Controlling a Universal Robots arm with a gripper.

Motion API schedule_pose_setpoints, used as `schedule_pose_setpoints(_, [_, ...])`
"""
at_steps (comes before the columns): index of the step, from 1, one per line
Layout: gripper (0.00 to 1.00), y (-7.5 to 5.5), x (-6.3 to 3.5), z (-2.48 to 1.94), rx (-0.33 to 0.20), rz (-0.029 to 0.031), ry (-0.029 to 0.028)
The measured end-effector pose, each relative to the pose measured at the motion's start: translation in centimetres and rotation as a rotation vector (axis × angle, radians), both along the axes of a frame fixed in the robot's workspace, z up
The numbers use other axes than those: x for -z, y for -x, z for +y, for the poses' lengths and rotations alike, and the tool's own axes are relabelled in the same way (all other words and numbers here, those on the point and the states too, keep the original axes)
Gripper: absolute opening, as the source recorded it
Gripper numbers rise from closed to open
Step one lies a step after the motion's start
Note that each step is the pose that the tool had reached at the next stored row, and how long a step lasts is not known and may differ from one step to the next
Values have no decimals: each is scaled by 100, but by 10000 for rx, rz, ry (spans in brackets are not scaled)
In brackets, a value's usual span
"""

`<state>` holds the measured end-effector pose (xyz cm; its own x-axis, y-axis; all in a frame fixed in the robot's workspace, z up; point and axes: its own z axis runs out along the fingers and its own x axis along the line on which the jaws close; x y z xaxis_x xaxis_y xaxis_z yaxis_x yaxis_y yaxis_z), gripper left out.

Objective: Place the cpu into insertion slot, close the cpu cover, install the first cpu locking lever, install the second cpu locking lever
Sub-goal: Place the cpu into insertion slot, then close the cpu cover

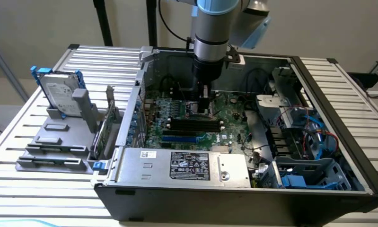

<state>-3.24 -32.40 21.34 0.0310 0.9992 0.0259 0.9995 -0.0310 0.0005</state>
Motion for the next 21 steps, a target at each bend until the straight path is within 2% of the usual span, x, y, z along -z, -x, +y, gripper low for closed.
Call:
schedule_pose_setpoints(2, [48,22,-30,-3,-1,0,0])
schedule_pose_setpoints(3, [48,40,-40,-6,-1,-1,0])
schedule_pose_setpoints(6, [30,122,-58,-24,-1,0,0])
schedule_pose_setpoints(7, [30,156,-61,-30,-1,0,0])
schedule_pose_setpoints(9, [18,230,-67,-42,-1,-1,-1])
schedule_pose_setpoints(10, [18,264,-69,-47,-1,-1,-2])
schedule_pose_setpoints(11, [12,303,-72,-53,-1,-1,-1])
schedule_pose_setpoints(14, [11,390,-76,-61,-1,-1,-1])
schedule_pose_setpoints(21, [11,397,-76,-61,-1,0,-1])
